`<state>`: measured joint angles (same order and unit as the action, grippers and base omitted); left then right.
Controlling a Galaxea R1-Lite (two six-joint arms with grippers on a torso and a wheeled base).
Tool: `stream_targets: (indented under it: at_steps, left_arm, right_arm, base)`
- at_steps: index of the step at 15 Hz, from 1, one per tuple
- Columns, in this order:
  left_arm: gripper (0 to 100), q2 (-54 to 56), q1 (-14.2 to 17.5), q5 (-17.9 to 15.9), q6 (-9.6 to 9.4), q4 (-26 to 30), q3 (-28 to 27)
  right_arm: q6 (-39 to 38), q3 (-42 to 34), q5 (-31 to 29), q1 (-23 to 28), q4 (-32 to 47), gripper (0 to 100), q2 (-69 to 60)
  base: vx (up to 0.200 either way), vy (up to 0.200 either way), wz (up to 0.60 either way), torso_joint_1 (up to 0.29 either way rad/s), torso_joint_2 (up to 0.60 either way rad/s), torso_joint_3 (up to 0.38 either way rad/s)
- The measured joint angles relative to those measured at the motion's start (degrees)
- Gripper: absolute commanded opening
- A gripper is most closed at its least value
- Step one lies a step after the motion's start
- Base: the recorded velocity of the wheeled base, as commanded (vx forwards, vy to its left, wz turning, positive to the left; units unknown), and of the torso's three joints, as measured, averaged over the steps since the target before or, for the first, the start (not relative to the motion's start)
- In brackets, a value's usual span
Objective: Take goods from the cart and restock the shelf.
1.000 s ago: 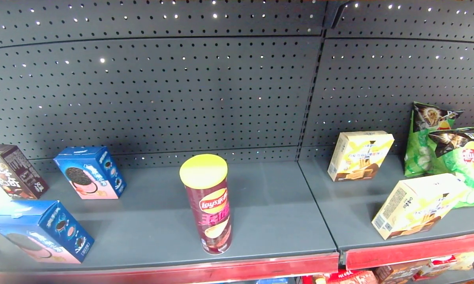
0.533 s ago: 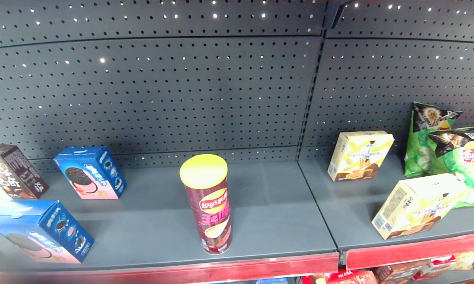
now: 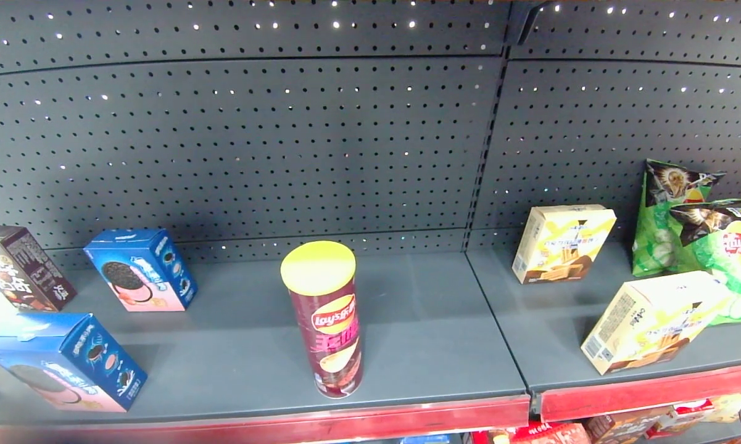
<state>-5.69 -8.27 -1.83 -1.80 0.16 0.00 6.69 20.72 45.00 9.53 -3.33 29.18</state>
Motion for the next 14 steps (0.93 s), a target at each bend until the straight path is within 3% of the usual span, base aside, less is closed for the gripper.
stream_targets:
  at_steps: [1,4,7,13,14]
  left_arm:
    - [100,0.0,0.0,0.05,0.02,0.02,0.0]
    - [100,0.0,0.0,0.0,0.02,0.02,0.0]
    - [100,-0.01,0.0,0.02,0.02,0.02,0.0]
    - [100,-0.06,0.02,0.0,0.0,0.02,0.0]
    - [100,-0.09,0.0,0.05,0.0,0.02,0.0]
  right_arm:
    - [1.95,0.0,-3.61,-1.41,-0.11,0,0.35]
    - [10.13,0.6,-22.94,-6.16,-0.85,0,3.32]
    - [12.02,1.13,-24.91,-9.69,-3.1,0,6.51]
    - [11.56,0.46,-24.83,-12.06,-3.69,0,8.05]
    - [11.42,0.3,-24.75,-12.18,-3.54,0,8.18]
  base:
    - [0.0,0.0,0.0,0.0,0.0,0.0]
    - [0.0,0.0,0.0,0.0,0.0,0.0]
    - [0.0,0.0,0.0,0.0,0.0,0.0]
    - [0.0,0.0,0.6,0.002,0.0,0.005]
    - [0.0,0.0,0.0,0.0,0.0,0.0]
